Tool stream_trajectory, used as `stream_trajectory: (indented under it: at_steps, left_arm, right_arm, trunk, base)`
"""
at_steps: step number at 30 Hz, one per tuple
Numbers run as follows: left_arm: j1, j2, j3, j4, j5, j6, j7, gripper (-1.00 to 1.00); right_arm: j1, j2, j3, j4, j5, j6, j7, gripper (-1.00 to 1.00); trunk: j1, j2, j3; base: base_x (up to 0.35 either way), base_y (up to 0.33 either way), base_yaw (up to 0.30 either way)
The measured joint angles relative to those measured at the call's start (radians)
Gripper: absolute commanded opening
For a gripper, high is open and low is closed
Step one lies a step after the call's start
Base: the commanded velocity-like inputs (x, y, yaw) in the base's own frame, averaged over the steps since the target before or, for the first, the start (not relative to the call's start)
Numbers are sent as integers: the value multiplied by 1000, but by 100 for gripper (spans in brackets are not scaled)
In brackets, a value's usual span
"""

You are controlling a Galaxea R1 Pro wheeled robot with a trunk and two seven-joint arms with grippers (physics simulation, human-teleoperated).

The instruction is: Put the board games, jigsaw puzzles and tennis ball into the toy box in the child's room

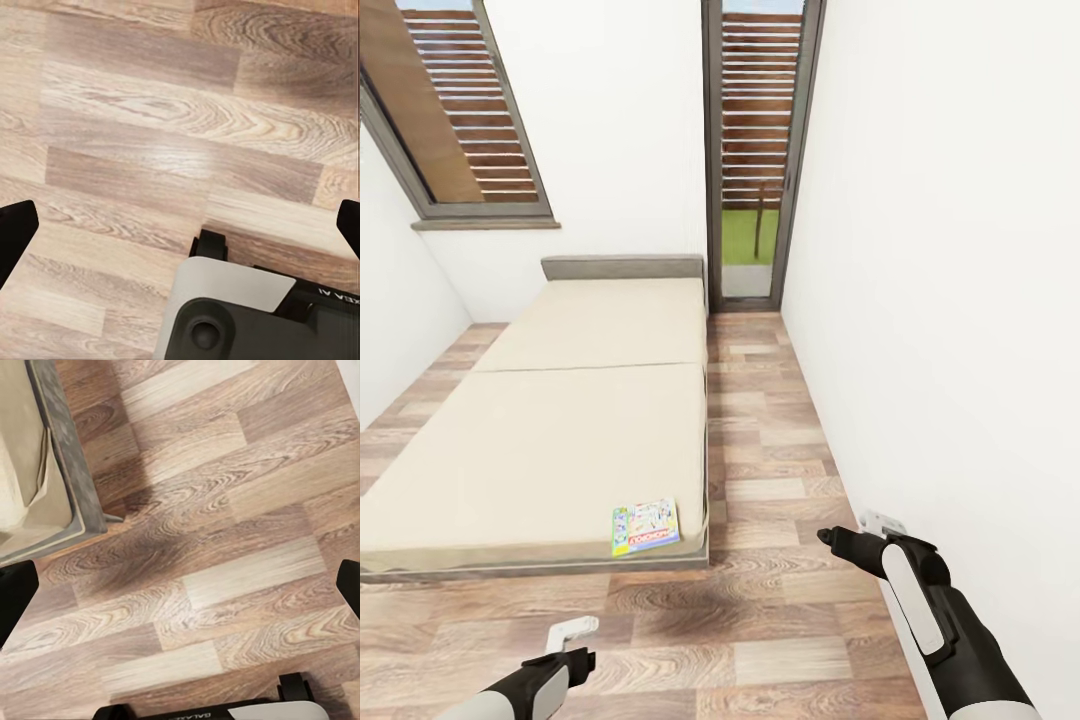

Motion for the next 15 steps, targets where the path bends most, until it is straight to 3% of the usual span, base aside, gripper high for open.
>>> stream_trajectory:
  at_steps: [15]
  left_arm:
    - [1,-8,0,0,0,0,0,100]
  right_arm:
    - [0,1,1,0,-1,0,0,100]
  trunk:
    - [0,0,25]
  base:
    - [0,0,0]
